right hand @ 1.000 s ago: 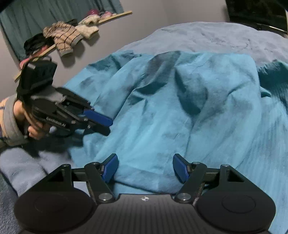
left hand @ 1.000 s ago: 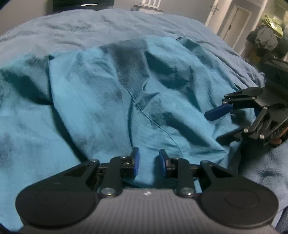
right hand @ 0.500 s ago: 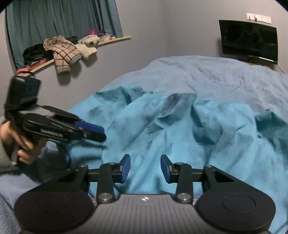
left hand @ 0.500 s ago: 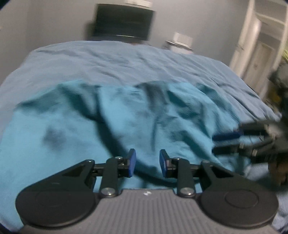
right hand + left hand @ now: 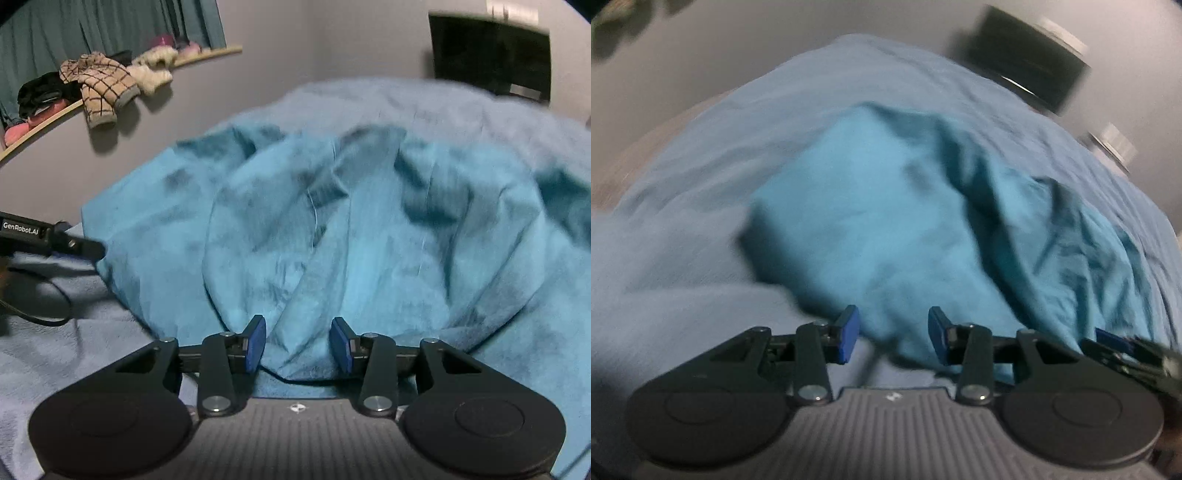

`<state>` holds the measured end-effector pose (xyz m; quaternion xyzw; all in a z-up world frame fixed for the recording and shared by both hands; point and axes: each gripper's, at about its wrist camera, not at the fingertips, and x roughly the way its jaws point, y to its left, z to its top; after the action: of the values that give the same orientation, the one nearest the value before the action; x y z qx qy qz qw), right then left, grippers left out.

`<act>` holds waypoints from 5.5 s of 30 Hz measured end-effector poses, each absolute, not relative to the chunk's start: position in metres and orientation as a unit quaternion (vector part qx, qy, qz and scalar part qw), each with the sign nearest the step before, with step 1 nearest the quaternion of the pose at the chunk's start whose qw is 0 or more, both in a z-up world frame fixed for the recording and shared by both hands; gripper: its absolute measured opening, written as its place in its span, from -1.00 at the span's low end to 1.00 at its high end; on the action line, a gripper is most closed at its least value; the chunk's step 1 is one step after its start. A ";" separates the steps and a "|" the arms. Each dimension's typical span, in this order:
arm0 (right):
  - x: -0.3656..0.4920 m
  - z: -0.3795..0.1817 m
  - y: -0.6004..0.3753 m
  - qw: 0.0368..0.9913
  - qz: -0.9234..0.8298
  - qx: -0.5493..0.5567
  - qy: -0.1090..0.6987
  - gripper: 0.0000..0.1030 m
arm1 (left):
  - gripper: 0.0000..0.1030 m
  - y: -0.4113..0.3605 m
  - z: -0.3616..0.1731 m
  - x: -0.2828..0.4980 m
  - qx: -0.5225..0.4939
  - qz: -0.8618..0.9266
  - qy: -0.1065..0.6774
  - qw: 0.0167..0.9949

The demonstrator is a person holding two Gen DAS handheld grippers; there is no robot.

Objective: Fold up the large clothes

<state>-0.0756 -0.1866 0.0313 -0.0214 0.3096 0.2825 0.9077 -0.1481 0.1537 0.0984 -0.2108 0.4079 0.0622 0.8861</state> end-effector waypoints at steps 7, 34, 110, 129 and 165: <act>-0.082 0.036 -0.179 0.904 0.309 -0.037 0.292 -0.07 | -0.05 0.180 0.085 -0.151 -0.270 0.107 0.415 0.862; -0.083 0.015 -0.148 0.856 0.359 -0.065 0.365 0.54 | -0.35 0.191 0.079 -0.139 -0.325 0.080 0.303 0.892; -0.047 0.183 -0.260 0.893 0.333 0.049 0.299 -0.65 | -0.92 -0.082 0.146 -0.123 0.099 -0.328 0.201 0.918; -0.066 0.158 -0.311 0.923 0.292 0.075 0.240 -0.96 | -0.28 0.060 0.160 -0.096 -0.145 -0.268 0.156 0.940; -0.066 0.050 -0.453 0.933 0.136 0.187 0.275 -0.48 | -0.38 -0.083 0.081 0.036 0.113 -0.322 0.333 0.879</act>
<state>-0.0662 -0.4526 0.0502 0.1869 0.2754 0.1364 0.9331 0.0364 -0.0833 0.0807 0.1132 0.3334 -0.3222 0.8788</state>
